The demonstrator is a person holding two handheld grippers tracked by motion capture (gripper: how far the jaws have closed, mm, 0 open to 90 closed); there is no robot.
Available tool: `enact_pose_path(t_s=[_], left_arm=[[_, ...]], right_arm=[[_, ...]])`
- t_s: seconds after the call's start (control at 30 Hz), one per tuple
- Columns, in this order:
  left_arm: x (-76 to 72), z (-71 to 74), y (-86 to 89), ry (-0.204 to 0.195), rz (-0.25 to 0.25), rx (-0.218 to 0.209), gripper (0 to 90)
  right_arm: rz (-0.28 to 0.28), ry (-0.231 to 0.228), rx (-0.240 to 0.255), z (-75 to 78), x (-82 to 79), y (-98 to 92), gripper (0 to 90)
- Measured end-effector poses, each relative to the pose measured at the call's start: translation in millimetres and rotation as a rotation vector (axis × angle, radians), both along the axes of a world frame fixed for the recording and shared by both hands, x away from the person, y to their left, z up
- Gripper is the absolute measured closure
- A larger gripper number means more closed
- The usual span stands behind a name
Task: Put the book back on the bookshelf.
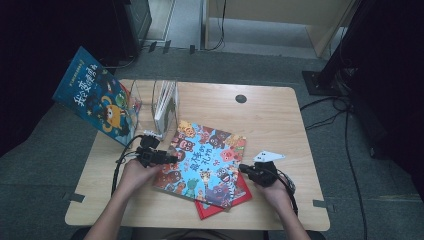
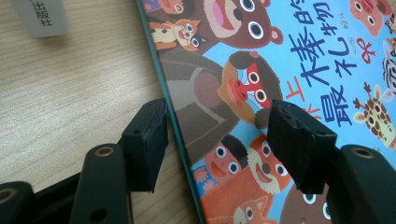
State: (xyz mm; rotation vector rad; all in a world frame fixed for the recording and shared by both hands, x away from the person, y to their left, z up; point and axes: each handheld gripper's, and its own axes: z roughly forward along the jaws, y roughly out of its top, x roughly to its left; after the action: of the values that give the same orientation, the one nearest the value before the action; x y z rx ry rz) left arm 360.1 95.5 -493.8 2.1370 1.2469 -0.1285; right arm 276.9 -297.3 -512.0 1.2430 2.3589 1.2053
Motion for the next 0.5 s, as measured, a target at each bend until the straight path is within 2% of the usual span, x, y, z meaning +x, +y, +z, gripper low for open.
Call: enact_pose_path(t_s=[0.07, 0.2, 0.37, 0.43, 0.5], left_arm=[[-0.2, -0.1, 1.0, 0.005, 0.013, -0.009, 41.7], [2.3, 0.8, 3.4, 0.065, 0.075, -0.033, 48.9], [1.2, 5.1, 3.5, 0.073, 0.084, -0.028, 50.8], [0.4, 9.2, 6.1, 0.078, 0.084, -0.045, 52.6], [-2.0, 15.6, 8.3, 0.063, 0.081, -0.067, 54.1]], right_arm=[[-0.002, 0.001, -0.003, 0.2, -0.3, 0.1, 90.0], [-0.001, 0.001, -0.003, 0.3, -0.3, 0.2, 90.0], [-0.008, 0.015, 0.013, -0.1, 0.2, -0.7, 90.0], [-0.007, 0.015, 0.007, 0.0, -0.2, -0.9, 90.0], [-0.007, 0.015, 0.007, -0.2, -0.4, -1.1, 90.0]])
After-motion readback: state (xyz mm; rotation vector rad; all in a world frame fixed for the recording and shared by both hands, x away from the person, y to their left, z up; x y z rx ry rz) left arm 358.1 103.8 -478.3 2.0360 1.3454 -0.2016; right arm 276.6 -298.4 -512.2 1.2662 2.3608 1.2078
